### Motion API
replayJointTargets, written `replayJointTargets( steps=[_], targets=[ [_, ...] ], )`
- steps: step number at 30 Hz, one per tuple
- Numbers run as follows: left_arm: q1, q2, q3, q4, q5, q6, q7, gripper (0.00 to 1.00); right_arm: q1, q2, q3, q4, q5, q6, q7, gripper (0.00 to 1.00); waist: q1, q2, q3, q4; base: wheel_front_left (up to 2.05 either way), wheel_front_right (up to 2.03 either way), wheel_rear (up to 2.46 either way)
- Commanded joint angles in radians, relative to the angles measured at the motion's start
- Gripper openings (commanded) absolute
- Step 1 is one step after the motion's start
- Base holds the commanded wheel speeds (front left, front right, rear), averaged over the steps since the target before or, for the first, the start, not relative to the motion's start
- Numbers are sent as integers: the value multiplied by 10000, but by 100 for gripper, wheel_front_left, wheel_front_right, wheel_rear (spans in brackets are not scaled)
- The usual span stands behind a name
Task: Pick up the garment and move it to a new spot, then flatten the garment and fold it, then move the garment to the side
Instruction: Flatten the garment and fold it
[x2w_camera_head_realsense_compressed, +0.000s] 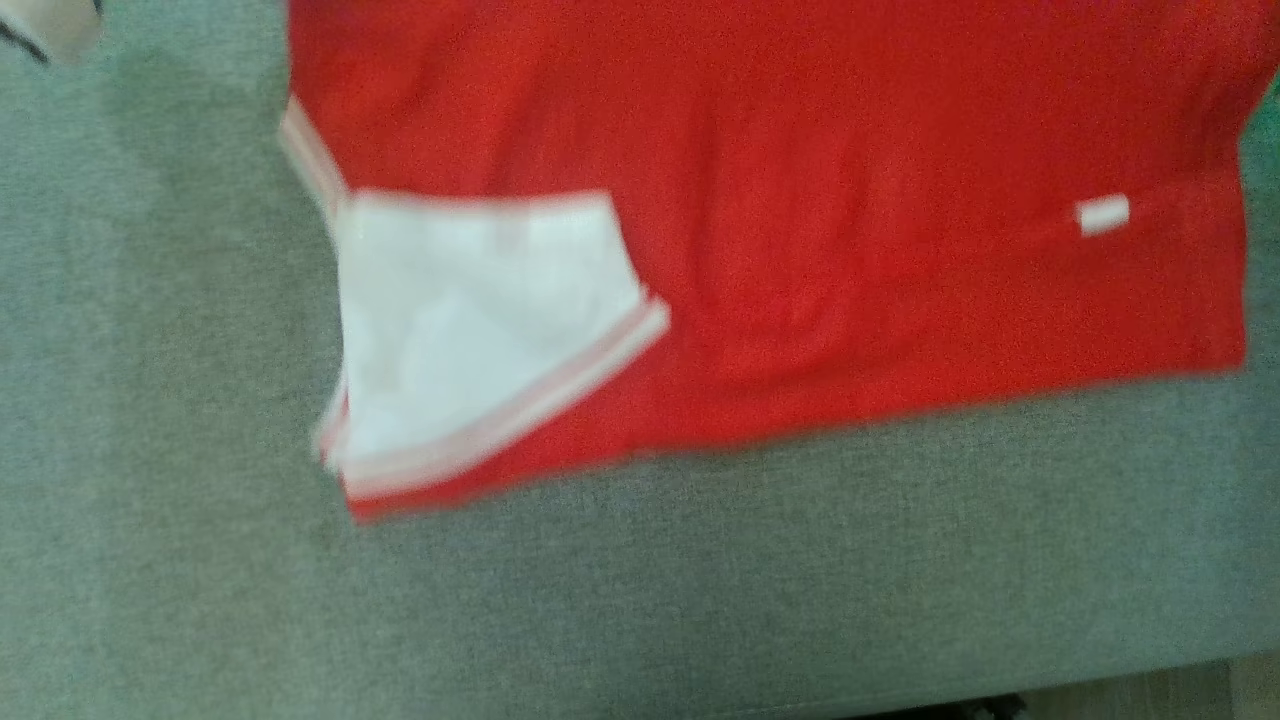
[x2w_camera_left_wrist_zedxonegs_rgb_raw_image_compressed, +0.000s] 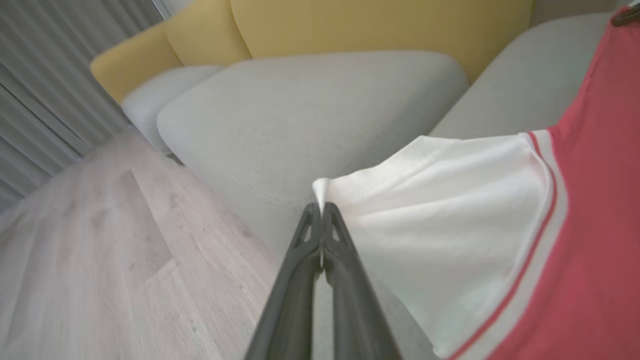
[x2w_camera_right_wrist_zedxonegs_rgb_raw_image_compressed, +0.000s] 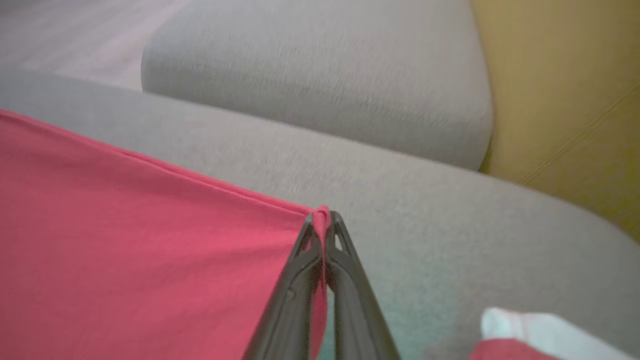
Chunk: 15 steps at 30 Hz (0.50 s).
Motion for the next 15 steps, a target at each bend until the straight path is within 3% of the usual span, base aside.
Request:
replayJointTargets(
  steps=[1, 7, 15],
  targets=[
    [-687, 232, 643, 180, 112, 25, -414, 0, 2, -266, -266, -28, -90, -7, -342, 0, 0, 0, -127, 70, 0, 0, 0],
    [-152, -78, 631, 283, -256, 24, -1043, 0, 784, -402, -504, 36, 240, -7, -1172, 0, 0, 0, -565, 334, 0, 0, 0],
    [1324, 468, 603, -886, -436, 148, -1313, 0, 2339, -618, -994, -184, 708, -7, -2304, 0, 0, 0, -1030, 635, 0, 0, 0]
  ],
)
